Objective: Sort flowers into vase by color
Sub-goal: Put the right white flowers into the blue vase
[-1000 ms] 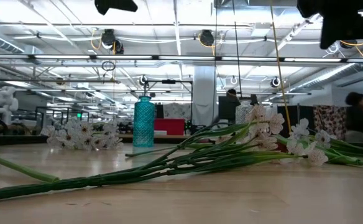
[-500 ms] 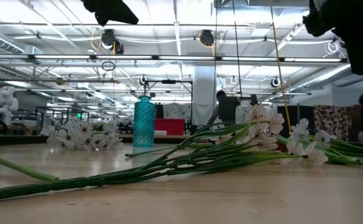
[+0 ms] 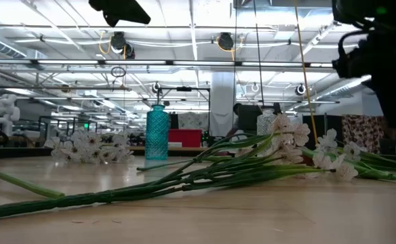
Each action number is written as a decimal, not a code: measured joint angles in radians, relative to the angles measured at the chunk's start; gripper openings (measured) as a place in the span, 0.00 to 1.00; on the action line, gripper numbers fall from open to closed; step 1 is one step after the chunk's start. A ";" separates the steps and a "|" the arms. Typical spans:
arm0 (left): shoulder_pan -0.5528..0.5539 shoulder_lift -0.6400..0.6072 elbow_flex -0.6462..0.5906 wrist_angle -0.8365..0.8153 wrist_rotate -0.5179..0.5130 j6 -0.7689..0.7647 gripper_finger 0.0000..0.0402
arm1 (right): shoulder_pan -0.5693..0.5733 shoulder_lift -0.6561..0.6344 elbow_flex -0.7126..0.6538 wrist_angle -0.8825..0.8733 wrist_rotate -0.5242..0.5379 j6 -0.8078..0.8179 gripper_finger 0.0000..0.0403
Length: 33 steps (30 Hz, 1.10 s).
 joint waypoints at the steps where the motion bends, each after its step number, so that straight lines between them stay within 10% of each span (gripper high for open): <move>1: -0.001 0.000 0.000 0.000 0.000 0.000 0.03 | -0.002 -0.006 -0.021 0.028 0.000 0.005 0.66; 33: -0.006 0.000 0.001 0.025 0.000 0.000 0.03 | -0.007 -0.013 -0.301 0.323 -0.064 0.050 0.61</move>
